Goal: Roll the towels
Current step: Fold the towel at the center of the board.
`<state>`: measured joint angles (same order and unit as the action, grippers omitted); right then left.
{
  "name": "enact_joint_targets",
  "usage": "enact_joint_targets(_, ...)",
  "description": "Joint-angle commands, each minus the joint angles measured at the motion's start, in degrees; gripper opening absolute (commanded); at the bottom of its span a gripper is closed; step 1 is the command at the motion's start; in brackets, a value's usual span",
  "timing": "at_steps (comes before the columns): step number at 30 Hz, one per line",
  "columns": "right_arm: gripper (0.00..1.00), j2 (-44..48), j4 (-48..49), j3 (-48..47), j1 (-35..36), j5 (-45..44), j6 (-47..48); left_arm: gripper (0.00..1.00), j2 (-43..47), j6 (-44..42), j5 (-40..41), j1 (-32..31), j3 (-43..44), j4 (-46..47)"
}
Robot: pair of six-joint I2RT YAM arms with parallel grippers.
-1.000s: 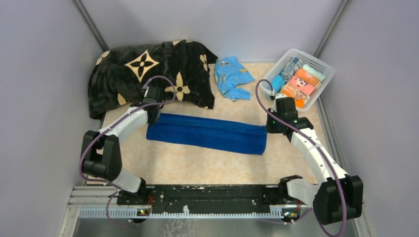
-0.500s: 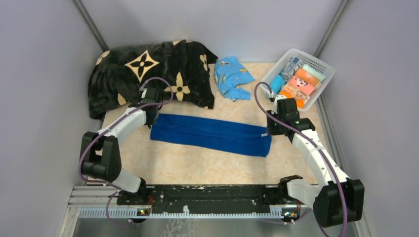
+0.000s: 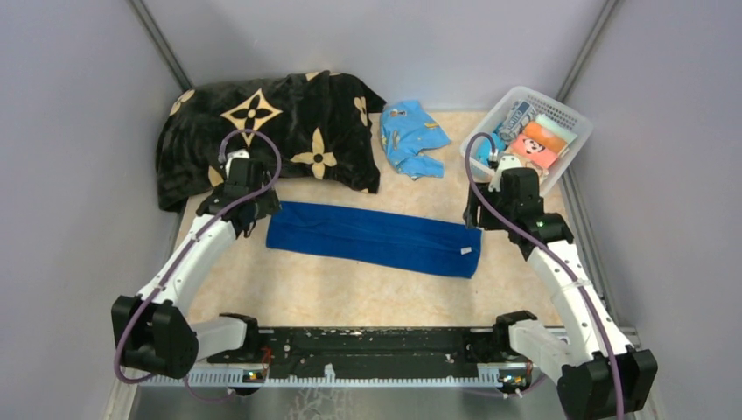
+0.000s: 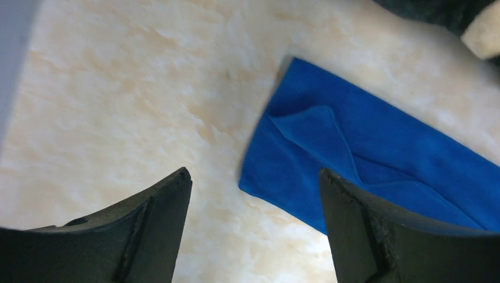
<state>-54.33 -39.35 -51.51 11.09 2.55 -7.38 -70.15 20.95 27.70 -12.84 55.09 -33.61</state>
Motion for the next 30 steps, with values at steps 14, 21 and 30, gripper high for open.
enact_joint_targets(14, 0.66, -23.32, 32.80, 10.10, 0.11, -0.81, -12.35, 0.90, 2.83, 17.94, -29.31, 9.84, -15.35, 10.77)
enact_joint_targets(21, 0.67, -36.08, 36.92, 5.51, -1.16, -0.32, -12.49, 0.90, 1.51, 19.16, -31.52, 11.77, -15.65, 12.34)
enact_joint_targets(30, 0.70, -41.90, 38.86, -2.21, -1.78, 0.44, -10.48, 0.85, -1.01, 23.36, -35.26, 11.72, -12.27, 13.69)
